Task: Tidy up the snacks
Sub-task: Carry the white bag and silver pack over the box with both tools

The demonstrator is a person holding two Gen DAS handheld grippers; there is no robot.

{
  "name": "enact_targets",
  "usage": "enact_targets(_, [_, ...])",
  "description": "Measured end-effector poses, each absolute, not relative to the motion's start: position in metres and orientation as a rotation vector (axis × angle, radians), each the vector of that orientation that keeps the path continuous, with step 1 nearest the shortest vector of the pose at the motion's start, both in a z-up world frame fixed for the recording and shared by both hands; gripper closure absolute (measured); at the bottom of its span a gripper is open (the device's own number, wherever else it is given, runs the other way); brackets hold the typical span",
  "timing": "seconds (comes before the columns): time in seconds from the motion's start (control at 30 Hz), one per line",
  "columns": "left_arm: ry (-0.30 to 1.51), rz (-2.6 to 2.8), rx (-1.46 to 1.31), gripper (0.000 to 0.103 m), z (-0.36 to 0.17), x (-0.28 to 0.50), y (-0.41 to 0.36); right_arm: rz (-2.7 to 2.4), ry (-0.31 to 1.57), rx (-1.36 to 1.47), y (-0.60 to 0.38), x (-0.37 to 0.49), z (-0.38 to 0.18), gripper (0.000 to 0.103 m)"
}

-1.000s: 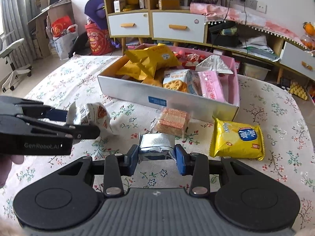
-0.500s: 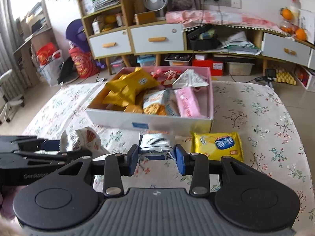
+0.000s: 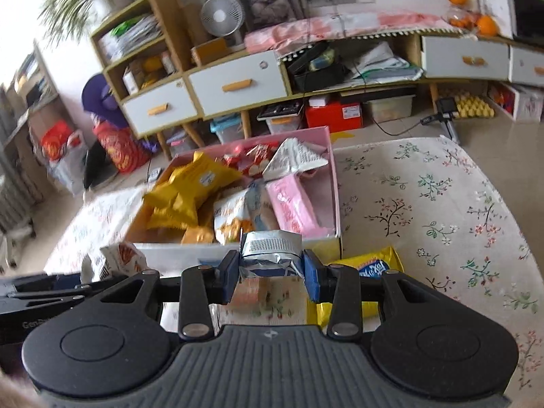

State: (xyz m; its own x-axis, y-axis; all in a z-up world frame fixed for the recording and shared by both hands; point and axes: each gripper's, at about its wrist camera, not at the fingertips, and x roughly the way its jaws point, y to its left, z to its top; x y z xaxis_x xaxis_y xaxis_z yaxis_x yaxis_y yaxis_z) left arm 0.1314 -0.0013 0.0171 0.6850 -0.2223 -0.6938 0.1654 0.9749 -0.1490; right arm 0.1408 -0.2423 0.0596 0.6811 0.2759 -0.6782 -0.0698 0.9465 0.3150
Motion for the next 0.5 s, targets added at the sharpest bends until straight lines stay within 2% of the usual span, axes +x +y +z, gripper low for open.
enact_targets(0.5, [0.775, -0.184, -0.04, 0.053, 0.008, 0.186, -0.009, 0.249, 0.742, 0.494, -0.245, 0.169, 0.055, 0.067])
